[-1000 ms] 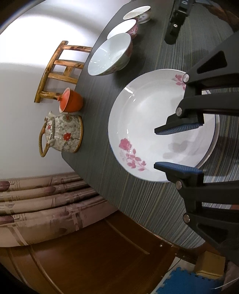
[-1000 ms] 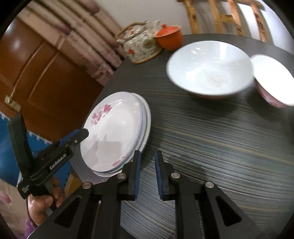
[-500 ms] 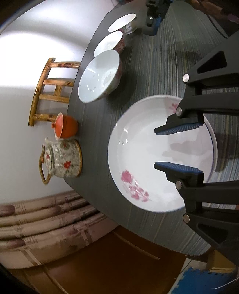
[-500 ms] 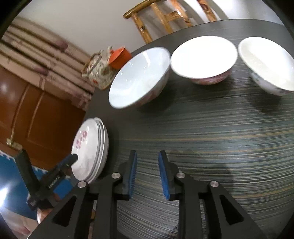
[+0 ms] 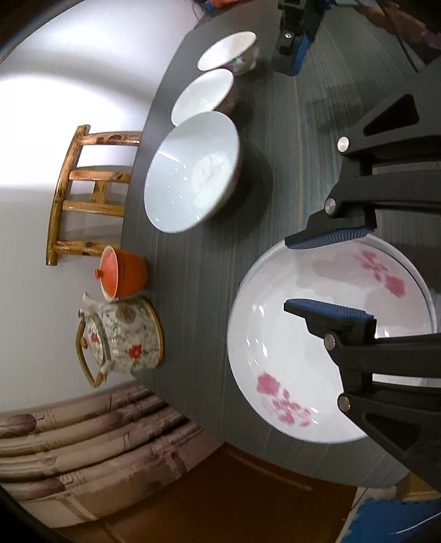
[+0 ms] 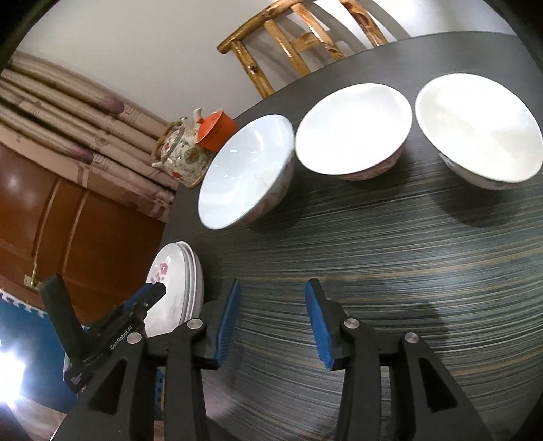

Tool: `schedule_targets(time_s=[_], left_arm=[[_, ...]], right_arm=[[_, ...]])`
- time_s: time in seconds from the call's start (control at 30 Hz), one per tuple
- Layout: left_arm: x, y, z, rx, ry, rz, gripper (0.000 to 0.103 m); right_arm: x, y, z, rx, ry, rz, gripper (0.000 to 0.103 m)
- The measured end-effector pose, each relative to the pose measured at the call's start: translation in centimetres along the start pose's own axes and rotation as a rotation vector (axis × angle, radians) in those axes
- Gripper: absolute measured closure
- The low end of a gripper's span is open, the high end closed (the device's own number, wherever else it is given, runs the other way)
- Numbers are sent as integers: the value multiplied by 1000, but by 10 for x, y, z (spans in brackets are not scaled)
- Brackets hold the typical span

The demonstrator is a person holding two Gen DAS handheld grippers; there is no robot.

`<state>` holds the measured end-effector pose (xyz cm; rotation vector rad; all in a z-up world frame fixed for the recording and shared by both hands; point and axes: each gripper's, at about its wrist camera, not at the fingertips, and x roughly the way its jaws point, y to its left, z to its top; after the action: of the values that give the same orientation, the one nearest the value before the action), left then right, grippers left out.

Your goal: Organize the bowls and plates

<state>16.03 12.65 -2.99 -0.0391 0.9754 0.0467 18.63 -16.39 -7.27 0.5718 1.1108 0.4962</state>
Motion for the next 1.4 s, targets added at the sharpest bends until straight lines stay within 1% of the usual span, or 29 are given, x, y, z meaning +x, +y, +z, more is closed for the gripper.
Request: schedule_targets(time_s=[0.03,0.1,0.2,0.23,0.27,0.33,0.57,0.7,0.8,0.87,0.9,0.97,1.2,1.4], left_arm=[[2,-1,3,-5,3,-12,72],[6,0,13,-24,11,-41,72],[12,0,26,-45,21,-83,72],[13,0,30,-51,24,-96,70],[15,0,34,-57,28,-112,63],[19,-1,42,-71,32,-136,58],[37,-2,67,-74,57,-223,58],[55,5,81,-112,105,-294,58],[69,5,90,-105,127,-308,58],[79,3,96,-88,148,-338,58],[83,2,98,-80,153,-342,58],[92,0,102,-69,162,-325,58],[115,-9,113,-39,189,-352,58],[127,-16,115,-38,153,-329,58]], right_arm=[[1,-3,3,13,0,3,62],[1,-7,8,43,-3,17,54],[0,-8,14,51,-17,23,52],[0,-7,16,46,-20,23,52],[0,-6,18,45,-21,25,52],[2,-4,22,47,-21,30,52],[8,-6,34,82,-27,51,52],[13,-10,41,125,-25,78,51],[16,-9,44,142,-28,85,50],[20,-7,47,142,-25,86,49],[22,-7,48,145,-23,83,49],[27,-9,50,164,-21,86,49],[42,-18,56,230,-13,94,49],[59,-17,61,256,-6,76,49]])
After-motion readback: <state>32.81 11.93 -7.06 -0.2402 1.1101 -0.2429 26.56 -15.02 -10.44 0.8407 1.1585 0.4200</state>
